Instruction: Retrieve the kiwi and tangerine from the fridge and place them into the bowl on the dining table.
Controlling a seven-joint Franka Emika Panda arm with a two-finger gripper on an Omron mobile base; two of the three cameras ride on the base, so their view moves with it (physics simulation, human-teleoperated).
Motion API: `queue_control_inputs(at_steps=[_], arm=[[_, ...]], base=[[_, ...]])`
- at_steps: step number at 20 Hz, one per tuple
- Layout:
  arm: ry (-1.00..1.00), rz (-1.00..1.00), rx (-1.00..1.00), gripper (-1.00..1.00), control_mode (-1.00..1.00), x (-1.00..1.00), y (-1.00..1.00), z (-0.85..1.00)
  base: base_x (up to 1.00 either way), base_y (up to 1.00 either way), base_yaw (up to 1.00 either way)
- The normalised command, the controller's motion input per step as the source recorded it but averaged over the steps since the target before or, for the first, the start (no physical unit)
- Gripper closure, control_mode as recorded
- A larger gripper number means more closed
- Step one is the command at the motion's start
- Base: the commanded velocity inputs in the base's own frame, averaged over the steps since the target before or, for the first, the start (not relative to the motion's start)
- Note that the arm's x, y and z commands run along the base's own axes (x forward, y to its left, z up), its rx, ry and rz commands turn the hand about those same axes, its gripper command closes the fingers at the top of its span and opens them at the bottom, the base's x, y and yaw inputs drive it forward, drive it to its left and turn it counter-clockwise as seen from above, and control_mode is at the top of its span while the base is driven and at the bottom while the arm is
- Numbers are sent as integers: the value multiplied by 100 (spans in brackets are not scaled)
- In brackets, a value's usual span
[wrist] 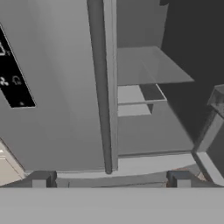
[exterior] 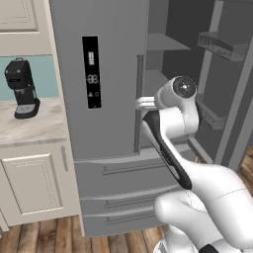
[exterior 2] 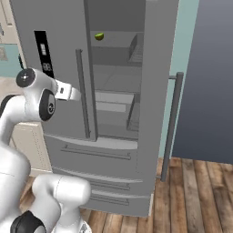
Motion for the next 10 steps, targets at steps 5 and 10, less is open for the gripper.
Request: queue_control_inputs(at_steps=[5, 10], arm=[[0, 20, 0, -100, -100, 41, 10, 0], [-1, 2, 0, -100, -100, 42, 1, 0]], base=[[0, 0, 0], [0, 0, 0]])
